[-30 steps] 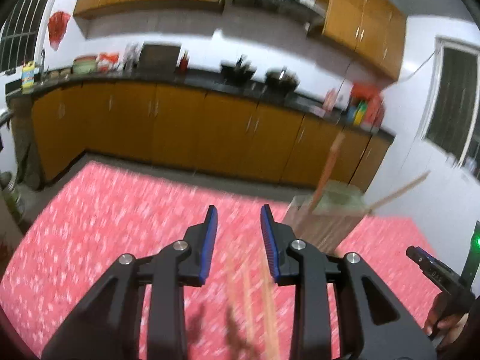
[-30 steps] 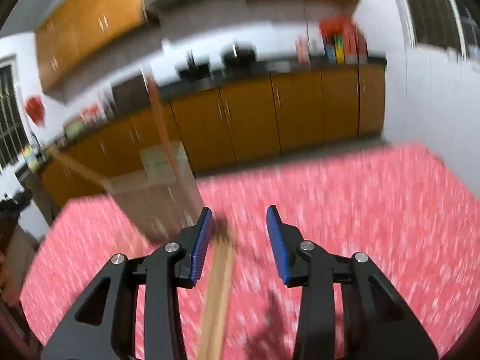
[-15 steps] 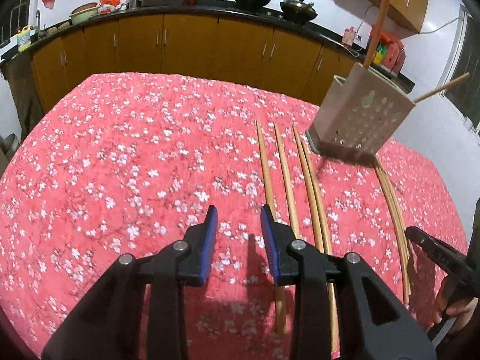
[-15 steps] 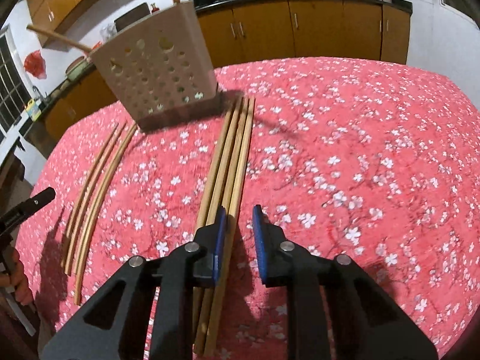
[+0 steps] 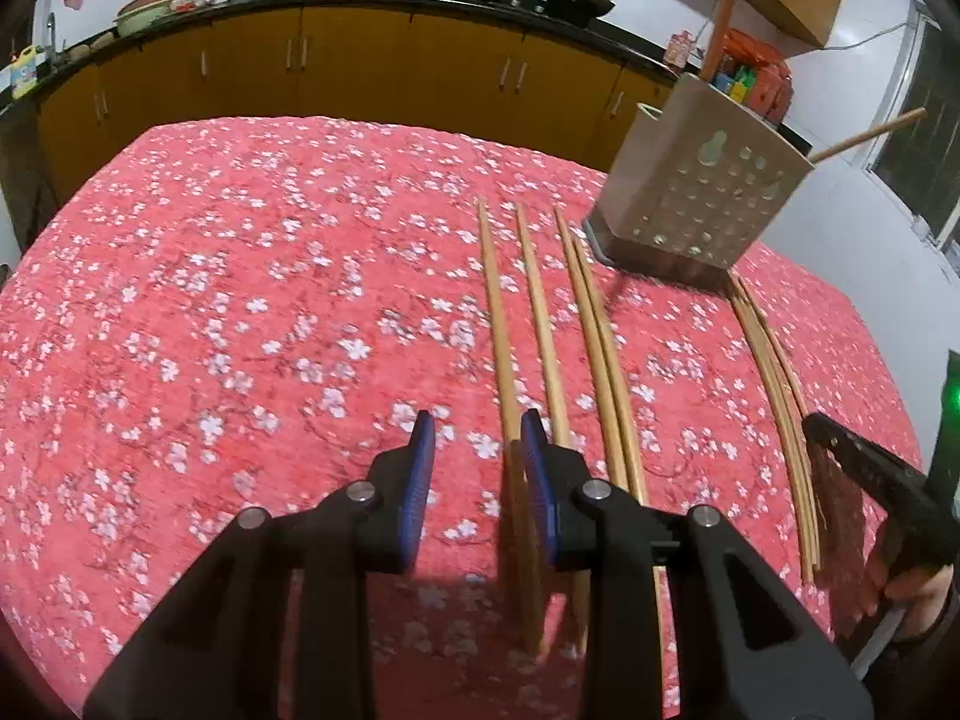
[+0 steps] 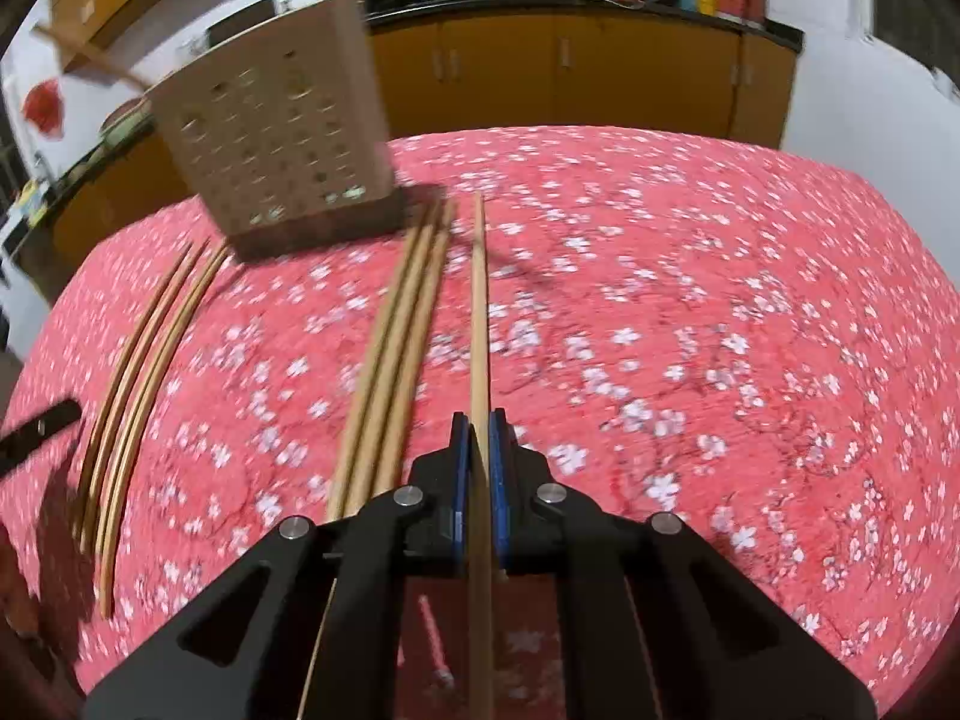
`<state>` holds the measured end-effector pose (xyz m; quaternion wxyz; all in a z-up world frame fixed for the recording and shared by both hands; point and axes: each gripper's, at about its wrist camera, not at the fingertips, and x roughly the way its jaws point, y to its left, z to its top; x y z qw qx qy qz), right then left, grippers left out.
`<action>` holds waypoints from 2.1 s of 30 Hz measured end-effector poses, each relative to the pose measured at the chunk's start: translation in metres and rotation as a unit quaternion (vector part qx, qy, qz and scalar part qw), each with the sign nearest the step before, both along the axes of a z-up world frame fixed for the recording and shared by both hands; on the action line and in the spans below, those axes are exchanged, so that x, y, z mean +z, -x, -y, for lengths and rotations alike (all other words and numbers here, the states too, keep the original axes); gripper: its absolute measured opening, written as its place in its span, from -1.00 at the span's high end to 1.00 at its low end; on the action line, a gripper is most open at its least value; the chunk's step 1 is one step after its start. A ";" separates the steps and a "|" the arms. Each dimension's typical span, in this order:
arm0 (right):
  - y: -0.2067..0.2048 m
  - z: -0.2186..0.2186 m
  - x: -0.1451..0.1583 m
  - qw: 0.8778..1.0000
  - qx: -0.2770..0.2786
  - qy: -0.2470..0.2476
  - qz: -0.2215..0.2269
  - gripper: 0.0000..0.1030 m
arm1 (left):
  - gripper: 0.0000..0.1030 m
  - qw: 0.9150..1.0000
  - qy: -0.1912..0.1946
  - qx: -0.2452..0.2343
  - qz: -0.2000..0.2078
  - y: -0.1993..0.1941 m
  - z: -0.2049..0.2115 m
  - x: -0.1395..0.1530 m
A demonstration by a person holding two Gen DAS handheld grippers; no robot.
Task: Organize utensils
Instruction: 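Lower the right tool onto a chopstick and close it while the left tool grasps another, then lift the held chopstick upright with the left tool while the right tool lifts its own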
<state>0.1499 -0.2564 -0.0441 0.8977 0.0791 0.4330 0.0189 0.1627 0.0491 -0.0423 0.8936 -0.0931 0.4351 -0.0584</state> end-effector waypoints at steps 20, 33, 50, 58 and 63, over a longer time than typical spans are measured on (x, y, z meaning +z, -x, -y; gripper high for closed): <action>0.001 0.002 0.000 1.000 0.011 0.010 0.008 0.85 | 0.84 0.998 -0.061 -0.006 -0.007 -0.018 0.016 -0.015; -0.016 0.018 -0.004 1.000 -0.011 0.009 0.010 0.84 | 0.81 0.998 -0.050 0.023 0.002 -0.039 -0.007 -0.018; -0.016 0.017 -0.004 1.000 -0.010 0.011 0.010 0.83 | 0.80 0.999 -0.020 0.027 0.002 -0.028 -0.018 -0.014; -0.015 0.015 -0.003 1.000 -0.007 0.015 0.010 0.83 | 0.80 0.999 -0.039 0.023 0.001 -0.027 -0.013 -0.014; -0.004 0.015 -0.004 1.000 0.000 0.013 0.011 0.83 | 0.79 0.998 -0.063 0.014 0.001 -0.018 -0.006 -0.014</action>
